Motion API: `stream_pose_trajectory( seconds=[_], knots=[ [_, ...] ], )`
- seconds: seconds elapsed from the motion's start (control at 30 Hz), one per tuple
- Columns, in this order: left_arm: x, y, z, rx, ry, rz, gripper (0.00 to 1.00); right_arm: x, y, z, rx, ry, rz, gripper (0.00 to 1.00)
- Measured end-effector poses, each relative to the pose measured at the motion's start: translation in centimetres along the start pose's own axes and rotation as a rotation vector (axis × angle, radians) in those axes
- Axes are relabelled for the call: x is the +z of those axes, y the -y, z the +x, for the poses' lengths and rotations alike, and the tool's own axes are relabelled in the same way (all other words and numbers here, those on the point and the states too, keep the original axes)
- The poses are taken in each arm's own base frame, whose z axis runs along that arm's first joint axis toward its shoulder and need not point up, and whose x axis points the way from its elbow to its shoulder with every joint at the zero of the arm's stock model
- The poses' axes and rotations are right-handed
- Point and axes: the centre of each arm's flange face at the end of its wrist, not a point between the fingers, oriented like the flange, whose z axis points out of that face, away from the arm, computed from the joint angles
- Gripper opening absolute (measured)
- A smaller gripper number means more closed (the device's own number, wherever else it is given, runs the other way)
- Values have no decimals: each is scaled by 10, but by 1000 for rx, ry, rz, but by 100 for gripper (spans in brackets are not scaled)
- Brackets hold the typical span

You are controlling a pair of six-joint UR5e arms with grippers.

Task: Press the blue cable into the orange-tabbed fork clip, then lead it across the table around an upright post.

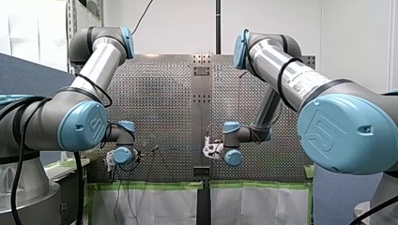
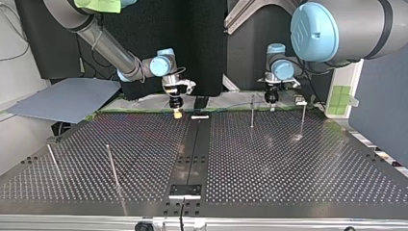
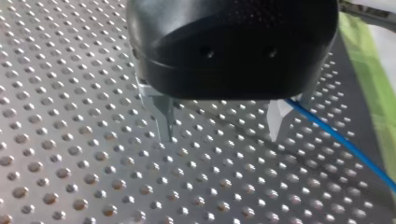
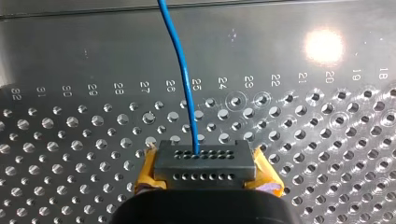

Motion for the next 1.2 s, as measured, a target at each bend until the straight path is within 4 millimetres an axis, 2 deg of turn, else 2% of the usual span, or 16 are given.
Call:
stream_pose_trajectory(
  seconds=[0.43, 0.73, 0.9, 1.2],
  knots=[
    [-37, 2, 26, 10, -135, 66, 100, 0, 0, 0, -4, 4, 0, 0],
    [-57, 6, 36, 24, -163, 131, 100, -1, 0, -1, -6, 5, 0, 0],
    [-66, 7, 33, 47, -162, 144, 100, -1, 0, -1, -6, 5, 0, 0],
    [-92, 14, 13, 37, -142, 157, 100, -1, 1, 0, -6, 5, 1, 0]
  ],
)
